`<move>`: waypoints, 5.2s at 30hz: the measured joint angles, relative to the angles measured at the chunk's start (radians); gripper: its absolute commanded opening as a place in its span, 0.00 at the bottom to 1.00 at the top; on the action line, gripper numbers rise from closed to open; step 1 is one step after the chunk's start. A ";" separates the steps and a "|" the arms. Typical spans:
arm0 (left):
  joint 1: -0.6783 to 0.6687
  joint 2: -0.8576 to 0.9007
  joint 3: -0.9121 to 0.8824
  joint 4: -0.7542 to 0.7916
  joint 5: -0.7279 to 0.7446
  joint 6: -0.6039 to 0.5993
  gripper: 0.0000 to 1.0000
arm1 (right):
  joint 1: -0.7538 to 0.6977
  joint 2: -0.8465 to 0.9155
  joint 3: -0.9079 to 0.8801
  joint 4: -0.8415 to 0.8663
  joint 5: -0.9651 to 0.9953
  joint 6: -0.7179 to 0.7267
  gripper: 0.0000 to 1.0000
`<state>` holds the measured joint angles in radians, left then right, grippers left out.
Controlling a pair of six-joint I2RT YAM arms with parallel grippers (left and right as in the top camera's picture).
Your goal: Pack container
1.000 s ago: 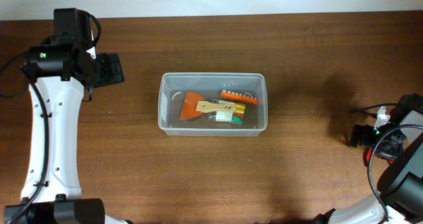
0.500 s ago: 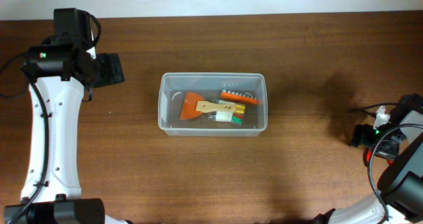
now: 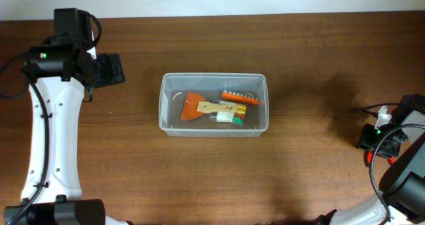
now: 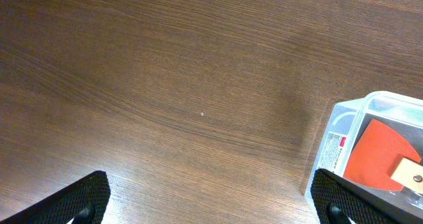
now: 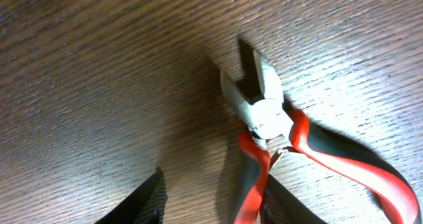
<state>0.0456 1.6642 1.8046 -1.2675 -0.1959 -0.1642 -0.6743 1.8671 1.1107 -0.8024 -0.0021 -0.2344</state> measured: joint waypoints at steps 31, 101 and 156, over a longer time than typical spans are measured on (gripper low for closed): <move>0.000 0.000 0.000 0.000 0.000 0.000 0.99 | 0.009 0.032 0.226 -0.222 0.027 0.048 0.04; 0.000 0.000 0.000 0.000 0.000 0.000 0.99 | 1.251 0.397 0.991 -0.520 -0.171 -0.398 0.04; 0.000 0.000 0.000 -0.001 0.000 0.000 0.99 | 0.885 0.021 1.728 -0.886 0.065 0.122 0.99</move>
<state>0.0456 1.6642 1.8046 -1.2682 -0.1963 -0.1642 0.2104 1.8885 2.8391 -1.6882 0.0628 -0.1123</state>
